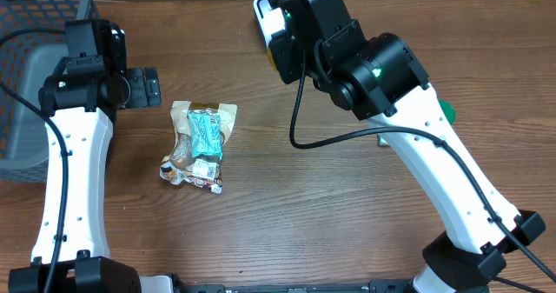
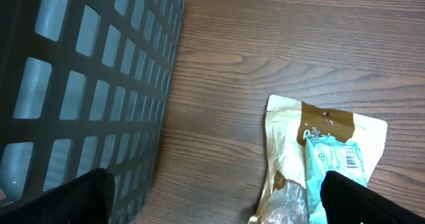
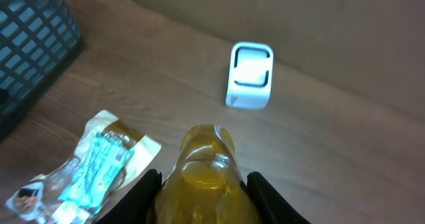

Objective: Scan the item barcode
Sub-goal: 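Carry the yellow bottle up toward the white scanner, then hold the yellow bottle in front of the scanner window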

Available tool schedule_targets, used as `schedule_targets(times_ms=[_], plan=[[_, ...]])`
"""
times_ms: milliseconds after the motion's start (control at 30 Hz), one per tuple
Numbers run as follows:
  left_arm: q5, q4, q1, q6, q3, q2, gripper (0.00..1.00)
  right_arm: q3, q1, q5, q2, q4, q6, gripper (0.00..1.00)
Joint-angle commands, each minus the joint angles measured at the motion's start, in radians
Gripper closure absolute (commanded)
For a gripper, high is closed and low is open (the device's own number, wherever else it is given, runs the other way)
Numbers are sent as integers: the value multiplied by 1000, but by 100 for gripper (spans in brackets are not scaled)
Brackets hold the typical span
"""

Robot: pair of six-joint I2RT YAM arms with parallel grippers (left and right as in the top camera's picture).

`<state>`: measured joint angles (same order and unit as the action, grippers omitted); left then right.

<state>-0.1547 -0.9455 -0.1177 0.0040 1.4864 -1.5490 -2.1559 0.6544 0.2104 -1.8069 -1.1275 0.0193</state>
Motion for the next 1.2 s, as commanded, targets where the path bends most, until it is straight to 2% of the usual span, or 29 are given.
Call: schedule_targets(times_ms=[0,167,267,600,900,1167], plan=[[-5,3,7,19,23,15,0,-14,1,18,4,25,-77,86],[-5,3,7,19,23,15,0,-14,1,18,-10,50,-82,87],[-5,3,7,19,23,15,0,-14,1,18,-28,65,-135,87],[-5,3,7,19,23,15,0,-11,1,53,-167,188,-453,87],[-5,3,7,19,23,15,0,-11,1,325,-344,536,-632,90],[-5,3,7,19,23,15,1,-11,-4,479,-488,842,-684,90]])
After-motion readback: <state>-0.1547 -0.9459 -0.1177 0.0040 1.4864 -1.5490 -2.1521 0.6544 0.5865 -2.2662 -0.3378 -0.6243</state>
